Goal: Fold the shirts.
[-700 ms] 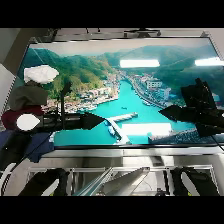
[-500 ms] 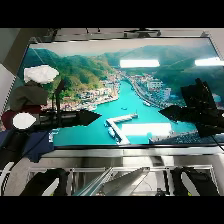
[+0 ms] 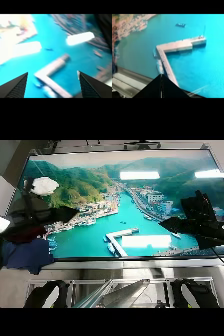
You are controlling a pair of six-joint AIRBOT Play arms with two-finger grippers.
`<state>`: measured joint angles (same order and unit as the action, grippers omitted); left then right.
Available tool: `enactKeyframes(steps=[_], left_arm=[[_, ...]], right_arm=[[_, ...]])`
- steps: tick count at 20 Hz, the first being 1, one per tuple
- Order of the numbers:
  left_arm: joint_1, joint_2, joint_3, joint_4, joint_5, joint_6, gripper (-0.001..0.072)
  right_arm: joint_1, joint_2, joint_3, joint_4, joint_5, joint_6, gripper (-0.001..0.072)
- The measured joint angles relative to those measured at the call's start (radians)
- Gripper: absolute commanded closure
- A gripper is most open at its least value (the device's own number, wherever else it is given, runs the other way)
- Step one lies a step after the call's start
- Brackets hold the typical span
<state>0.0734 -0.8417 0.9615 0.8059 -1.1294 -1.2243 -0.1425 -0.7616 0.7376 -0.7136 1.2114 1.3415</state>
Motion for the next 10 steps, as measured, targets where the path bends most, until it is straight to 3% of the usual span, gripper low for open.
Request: enactKeyframes(steps=[5, 10], left_arm=[[0.214, -0.192, 0.257, 0.203, 0.044, -0.056, -0.0013], [0.330, -0.558, 0.585, 0.365, 0.196, -0.051, -0.0013]], right_arm=[[0.000, 0.000, 0.000, 0.000, 0.000, 0.000, 0.0691], [0.000, 0.000, 0.000, 0.000, 0.000, 0.000, 0.0691]])
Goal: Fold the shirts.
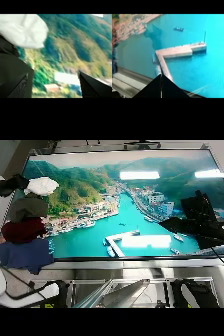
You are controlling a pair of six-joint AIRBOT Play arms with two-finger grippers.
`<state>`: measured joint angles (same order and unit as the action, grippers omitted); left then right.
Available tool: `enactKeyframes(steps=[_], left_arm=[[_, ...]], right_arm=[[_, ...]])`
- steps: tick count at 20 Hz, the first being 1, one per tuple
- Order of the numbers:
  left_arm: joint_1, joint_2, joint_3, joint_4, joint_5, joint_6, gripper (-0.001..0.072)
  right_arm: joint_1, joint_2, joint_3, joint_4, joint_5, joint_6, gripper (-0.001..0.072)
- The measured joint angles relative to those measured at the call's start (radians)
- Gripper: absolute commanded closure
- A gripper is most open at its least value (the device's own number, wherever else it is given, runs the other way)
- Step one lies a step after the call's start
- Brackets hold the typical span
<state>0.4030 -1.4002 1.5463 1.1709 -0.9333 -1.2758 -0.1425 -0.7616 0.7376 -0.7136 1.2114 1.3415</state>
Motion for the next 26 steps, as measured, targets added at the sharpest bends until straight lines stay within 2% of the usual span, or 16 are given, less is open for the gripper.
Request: enactKeyframes(steps=[5, 8, 9, 10, 11, 12, 13, 17, 21, 26], left_arm=[[0.013, -0.478, 0.356, 0.072, 0.068, 0.003, -0.0011], [-0.008, -0.685, 0.456, 0.114, 0.121, 0.003, -0.0003], [-0.018, -0.726, 0.460, 0.146, 0.147, 0.003, 0.0044], [-0.027, -0.757, 0.460, 0.179, 0.175, 0.003, 0.0200], [-0.037, -0.779, 0.457, 0.212, 0.202, 0.003, 0.0410], [-0.046, -0.793, 0.458, 0.235, 0.226, -0.001, 0.0582], [-0.054, -0.803, 0.467, 0.242, 0.235, -0.008, 0.0670], [-0.102, -0.769, 0.517, 0.261, 0.198, -0.019, 0.0669], [-0.163, -0.599, 0.487, 0.262, 0.202, -0.023, 0.0669], [-0.246, -0.392, 0.415, 0.266, 0.078, -0.024, 0.0670]], right_arm=[[0.000, 0.000, 0.000, 0.000, 0.000, 0.000, 0.0691], [0.000, 0.000, 0.000, 0.000, 0.000, -0.001, 0.0692], [0.000, 0.000, 0.000, 0.000, 0.000, -0.004, 0.0692], [0.000, 0.000, 0.000, 0.000, 0.000, -0.004, 0.0691], [0.000, 0.000, 0.000, 0.000, 0.000, -0.007, 0.0691], [0.000, 0.000, 0.000, 0.000, 0.000, -0.008, 0.0691], [0.000, 0.000, 0.000, 0.000, 0.000, -0.008, 0.0691], [0.000, 0.000, 0.000, -0.001, 0.000, -0.011, 0.0692], [0.000, 0.000, 0.000, -0.001, 0.000, -0.011, 0.0691], [0.000, 0.000, 0.000, -0.001, 0.000, -0.011, 0.0692]])
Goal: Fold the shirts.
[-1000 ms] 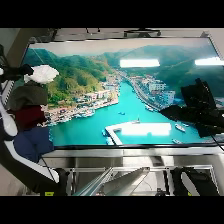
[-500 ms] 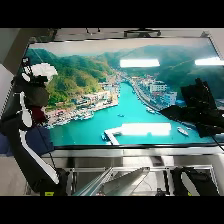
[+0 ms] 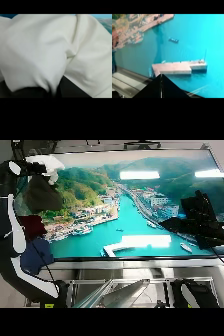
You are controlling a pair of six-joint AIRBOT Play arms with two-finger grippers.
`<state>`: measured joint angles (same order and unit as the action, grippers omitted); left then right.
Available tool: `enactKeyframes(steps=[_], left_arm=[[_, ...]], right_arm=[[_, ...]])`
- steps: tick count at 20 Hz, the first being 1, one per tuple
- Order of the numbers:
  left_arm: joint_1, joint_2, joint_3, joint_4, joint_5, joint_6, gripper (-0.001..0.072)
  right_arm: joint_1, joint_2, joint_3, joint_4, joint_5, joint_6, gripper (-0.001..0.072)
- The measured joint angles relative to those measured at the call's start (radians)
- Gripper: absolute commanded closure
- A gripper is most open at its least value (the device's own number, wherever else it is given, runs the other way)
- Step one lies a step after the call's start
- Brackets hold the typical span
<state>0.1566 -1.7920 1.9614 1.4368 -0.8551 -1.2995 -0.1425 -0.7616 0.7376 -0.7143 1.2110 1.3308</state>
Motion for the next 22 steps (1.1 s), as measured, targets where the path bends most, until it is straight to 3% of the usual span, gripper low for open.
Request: enactKeyframes(steps=[5, 9, 10, 12, 18, 22], left_arm=[[-0.004, 0.060, -0.160, 0.041, -0.171, -0.002, 0.0677], [0.027, 0.065, -0.282, 0.054, -0.199, -0.002, 0.0675], [0.029, 0.066, -0.291, 0.054, -0.206, -0.002, 0.0527], [0.029, 0.066, -0.288, 0.052, -0.249, -0.002, -0.0011], [0.029, 0.066, -0.131, 0.056, -0.403, -0.002, -0.0013], [0.028, 0.059, -0.038, 0.056, -0.309, -0.002, -0.0013]], right_arm=[[0.000, 0.000, 0.000, 0.000, 0.000, 0.000, 0.0692], [0.000, 0.000, 0.000, 0.000, 0.000, 0.000, 0.0692], [0.000, 0.000, 0.000, 0.000, 0.000, 0.000, 0.0691], [0.000, 0.000, 0.000, 0.000, 0.000, 0.000, 0.0691], [0.000, 0.000, 0.000, 0.000, -0.001, 0.000, 0.0691], [0.000, 0.000, 0.000, 0.000, -0.002, 0.000, 0.0691]])
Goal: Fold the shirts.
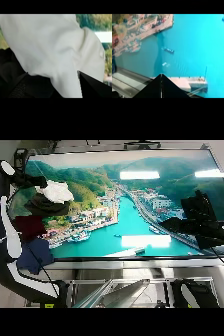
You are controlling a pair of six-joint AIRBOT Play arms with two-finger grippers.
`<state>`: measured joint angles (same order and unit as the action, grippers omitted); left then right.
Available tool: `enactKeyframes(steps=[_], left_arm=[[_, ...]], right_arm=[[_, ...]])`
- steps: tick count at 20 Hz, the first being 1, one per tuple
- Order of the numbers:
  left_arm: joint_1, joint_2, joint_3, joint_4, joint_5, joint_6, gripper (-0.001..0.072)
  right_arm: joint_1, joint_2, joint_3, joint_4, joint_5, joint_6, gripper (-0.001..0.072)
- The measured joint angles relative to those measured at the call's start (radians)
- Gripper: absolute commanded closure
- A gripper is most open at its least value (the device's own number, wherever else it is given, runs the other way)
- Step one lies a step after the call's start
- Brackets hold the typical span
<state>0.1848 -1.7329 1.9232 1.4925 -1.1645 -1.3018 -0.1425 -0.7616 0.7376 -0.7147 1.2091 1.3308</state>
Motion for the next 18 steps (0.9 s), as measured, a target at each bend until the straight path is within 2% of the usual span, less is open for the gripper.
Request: enactKeyframes(steps=[4, 8, 9, 10, 11, 15, 18], left_arm=[[0.001, -0.077, 0.027, 0.001, 0.093, 0.000, -0.0013], [0.010, -0.192, 0.034, 0.011, 0.080, -0.008, 0.0017], [0.010, -0.216, 0.034, 0.010, 0.070, -0.008, 0.0174], [0.011, -0.236, 0.035, 0.009, 0.061, -0.008, 0.0515], [0.010, -0.249, 0.036, 0.009, 0.053, -0.008, 0.0683], [-0.013, -0.256, 0.090, 0.007, 0.024, -0.008, 0.0677], [-0.052, -0.186, 0.134, -0.021, 0.041, -0.007, 0.0677]], right_arm=[[0.000, 0.000, 0.000, 0.000, -0.005, 0.000, 0.0691], [0.000, 0.000, 0.000, 0.000, -0.008, 0.000, 0.0692], [0.000, 0.000, 0.000, 0.000, -0.008, 0.000, 0.0691], [0.000, 0.000, 0.000, 0.000, -0.008, 0.000, 0.0691], [0.000, 0.000, 0.000, 0.000, -0.008, 0.000, 0.0692], [0.000, 0.000, 0.000, 0.000, -0.008, 0.000, 0.0691], [0.000, 0.000, 0.000, 0.000, -0.008, 0.000, 0.0692]])
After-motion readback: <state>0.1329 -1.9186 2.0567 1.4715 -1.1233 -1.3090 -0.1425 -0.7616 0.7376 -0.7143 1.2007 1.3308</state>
